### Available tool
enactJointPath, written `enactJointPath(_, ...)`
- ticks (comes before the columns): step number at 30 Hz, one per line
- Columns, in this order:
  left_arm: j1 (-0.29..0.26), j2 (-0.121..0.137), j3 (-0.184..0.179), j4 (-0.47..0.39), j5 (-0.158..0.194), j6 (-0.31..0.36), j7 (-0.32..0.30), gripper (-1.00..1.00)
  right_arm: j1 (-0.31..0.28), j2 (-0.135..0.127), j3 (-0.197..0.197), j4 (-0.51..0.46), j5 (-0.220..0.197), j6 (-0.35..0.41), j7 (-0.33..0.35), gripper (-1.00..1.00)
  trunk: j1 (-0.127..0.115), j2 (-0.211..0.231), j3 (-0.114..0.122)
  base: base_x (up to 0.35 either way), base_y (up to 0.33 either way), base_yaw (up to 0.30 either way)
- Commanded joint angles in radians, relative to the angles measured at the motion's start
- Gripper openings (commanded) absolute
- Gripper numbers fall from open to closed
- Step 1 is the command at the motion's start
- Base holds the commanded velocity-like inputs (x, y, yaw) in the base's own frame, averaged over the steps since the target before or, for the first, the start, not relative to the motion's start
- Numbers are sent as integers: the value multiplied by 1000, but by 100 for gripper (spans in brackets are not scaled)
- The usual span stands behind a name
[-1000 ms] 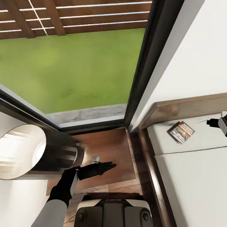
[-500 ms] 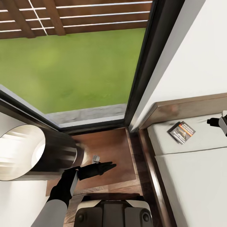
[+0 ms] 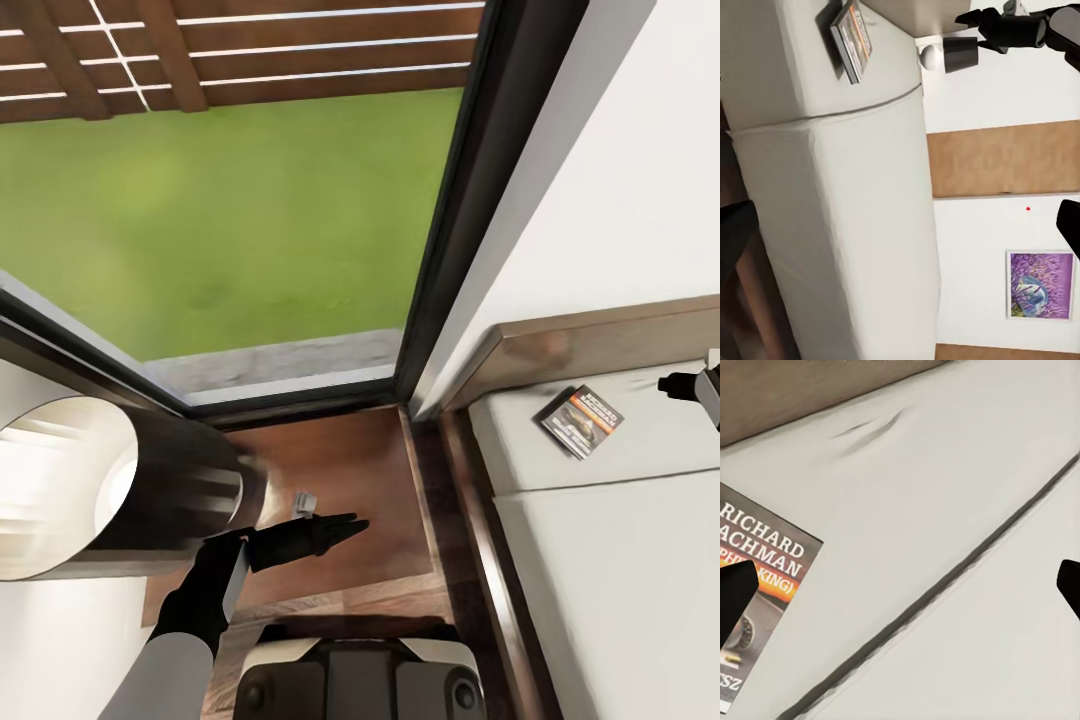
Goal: In the bedroom, move the book from the bed onto either nightstand, and place the two sandals side by side next to the bed.
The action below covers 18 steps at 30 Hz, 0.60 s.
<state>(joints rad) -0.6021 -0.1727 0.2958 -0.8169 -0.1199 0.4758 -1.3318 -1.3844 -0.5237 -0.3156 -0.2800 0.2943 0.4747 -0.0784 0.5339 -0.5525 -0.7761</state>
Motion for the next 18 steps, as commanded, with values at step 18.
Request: enactJointPath(18,-1,-2,6,-1,-10,11,-8,100,-1,1,-5,-1,11,2,2,100,69,-128,-57,0,0,0)
